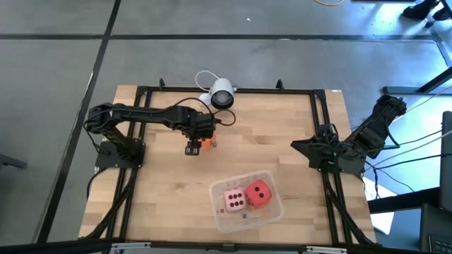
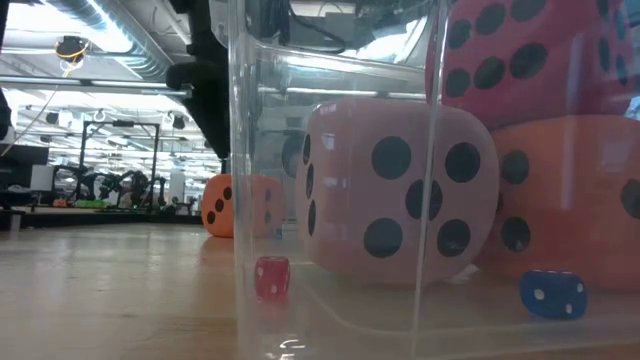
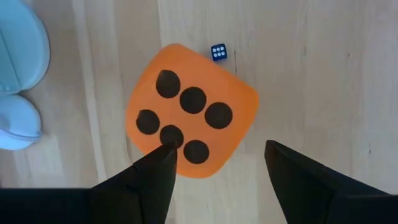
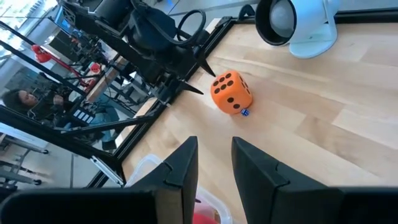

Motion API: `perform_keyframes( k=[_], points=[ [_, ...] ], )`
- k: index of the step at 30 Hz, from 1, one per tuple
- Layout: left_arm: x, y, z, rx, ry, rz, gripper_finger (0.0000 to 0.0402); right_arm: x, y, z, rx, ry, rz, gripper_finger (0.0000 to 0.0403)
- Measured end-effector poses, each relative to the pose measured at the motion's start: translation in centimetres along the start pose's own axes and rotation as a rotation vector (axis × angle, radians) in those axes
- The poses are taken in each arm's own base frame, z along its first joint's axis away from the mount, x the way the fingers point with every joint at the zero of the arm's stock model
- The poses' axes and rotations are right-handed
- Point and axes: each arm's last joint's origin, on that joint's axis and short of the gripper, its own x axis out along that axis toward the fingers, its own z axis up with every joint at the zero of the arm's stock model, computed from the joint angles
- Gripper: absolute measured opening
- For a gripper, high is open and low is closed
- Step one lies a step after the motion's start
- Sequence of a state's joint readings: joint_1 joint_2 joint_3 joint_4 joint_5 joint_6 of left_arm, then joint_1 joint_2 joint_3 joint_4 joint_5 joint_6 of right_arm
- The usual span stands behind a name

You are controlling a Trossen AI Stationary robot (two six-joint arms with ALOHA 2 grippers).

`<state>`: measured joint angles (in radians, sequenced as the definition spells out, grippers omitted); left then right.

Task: Pick & Place Dice
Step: Put the large orange die into the transparent bin

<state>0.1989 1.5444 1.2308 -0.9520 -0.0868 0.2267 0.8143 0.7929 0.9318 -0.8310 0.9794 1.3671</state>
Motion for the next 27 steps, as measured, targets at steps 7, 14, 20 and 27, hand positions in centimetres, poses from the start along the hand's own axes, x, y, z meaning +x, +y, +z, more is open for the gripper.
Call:
perform_keyframes(
  k=[7,14,20,27],
  points=[
    [0.0,0.1,0.0,-0.004,-0.001,0.015,0.0267,0.0,0.0,0.0,0.008,0.000,-0.001,0.0098],
    [0.0,0.1,0.2,0.010,-0.010,0.041,0.0308,0.0,0.0,0.0,0.020,-0.011,-0.003,0.0098],
    [-0.1,-1.0,0.8,0.057,-0.038,0.117,0.0317,0.0,0.0,0.0,0.034,-0.019,-0.005,0.0098],
    [1.3,-3.2,0.1,0.183,0.005,0.155,0.0317,0.1,0.0,0.0,0.036,-0.017,-0.006,0.0098]
  ],
)
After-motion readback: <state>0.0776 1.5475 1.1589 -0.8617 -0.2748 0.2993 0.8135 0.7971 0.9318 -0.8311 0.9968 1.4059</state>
